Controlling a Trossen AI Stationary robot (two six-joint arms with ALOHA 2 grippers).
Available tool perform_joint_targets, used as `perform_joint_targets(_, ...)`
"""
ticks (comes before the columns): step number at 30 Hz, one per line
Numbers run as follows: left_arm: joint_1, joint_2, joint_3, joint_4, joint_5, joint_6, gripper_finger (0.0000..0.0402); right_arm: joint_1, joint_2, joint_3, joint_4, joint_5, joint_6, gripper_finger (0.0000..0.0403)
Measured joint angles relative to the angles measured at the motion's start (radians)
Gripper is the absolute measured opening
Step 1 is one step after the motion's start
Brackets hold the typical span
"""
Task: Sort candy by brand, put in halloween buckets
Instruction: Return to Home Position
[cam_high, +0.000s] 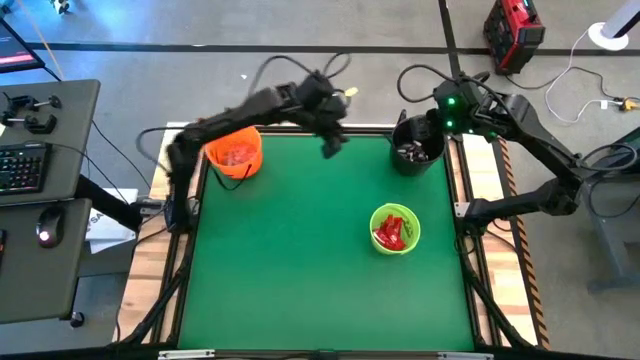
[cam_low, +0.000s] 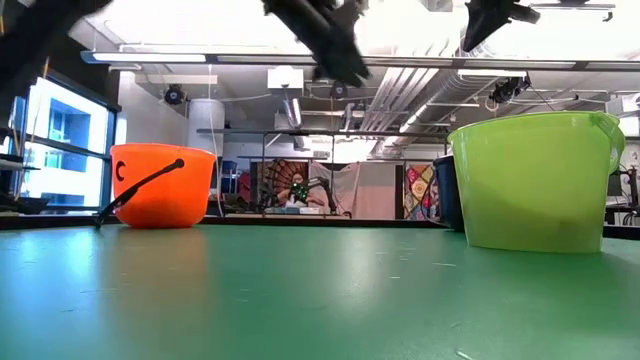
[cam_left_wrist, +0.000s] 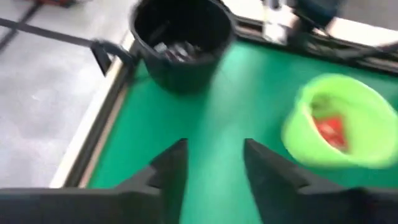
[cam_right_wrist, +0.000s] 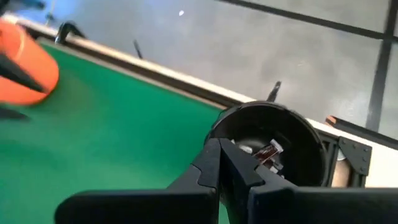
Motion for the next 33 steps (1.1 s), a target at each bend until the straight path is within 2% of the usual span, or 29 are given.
perform_joint_targets(4,-0.012,-0.21,-0.255,0.015,0.025,-0.008,0.0043,0.025,0.0,0.0,-0.04,-0.026,-0.026,0.0)
perform_joint_targets(6,-0.029,-0.341,-0.447,0.113,0.048,-0.057,0.0013,0.045,0.0,0.0,-0.077,-0.043,-0.044,0.0)
perform_joint_targets(10,-0.093,-0.637,-0.862,0.369,0.072,-0.216,0.0009,0.093,0.0,0.0,-0.101,-0.122,-0.066,0.0)
perform_joint_targets(13,-0.164,-0.851,-1.135,0.559,0.062,-0.335,0.0003,0.131,0.0,0.0,-0.095,-0.139,-0.049,0.0)
perform_joint_targets(16,-0.231,-1.055,-1.356,0.767,0.029,-0.419,0.0002,0.155,0.0,0.0,-0.081,-0.14,-0.071,0.0)
perform_joint_targets(18,-0.267,-1.178,-1.482,0.888,-0.036,-0.485,0.0001,0.166,0.0,0.0,-0.081,-0.164,-0.087,0.0)
perform_joint_targets(21,-0.307,-1.341,-1.632,1.012,-0.131,-0.535,0.0001,0.175,0.0,0.0,-0.086,-0.247,-0.126,0.0)
perform_joint_targets(24,-0.332,-1.488,-1.738,1.057,-0.19,-0.541,0.0,0.183,0.0,0.0,-0.074,-0.255,-0.073,0.0)
perform_joint_targets(27,-0.344,-1.601,-1.81,1.052,-0.205,-0.549,0.0,0.182,0.0,0.0,-0.043,-0.267,-0.017,0.0)
perform_joint_targets(31,-0.364,-1.725,-1.9,1.064,-0.189,-0.567,0.0,0.202,0.0,0.0,-0.026,-0.366,-0.06,0.0)
perform_joint_targets(33,-0.375,-1.777,-1.955,1.098,-0.186,-0.568,0.0,0.226,0.0,0.0,-0.026,-0.374,-0.082,0.0)
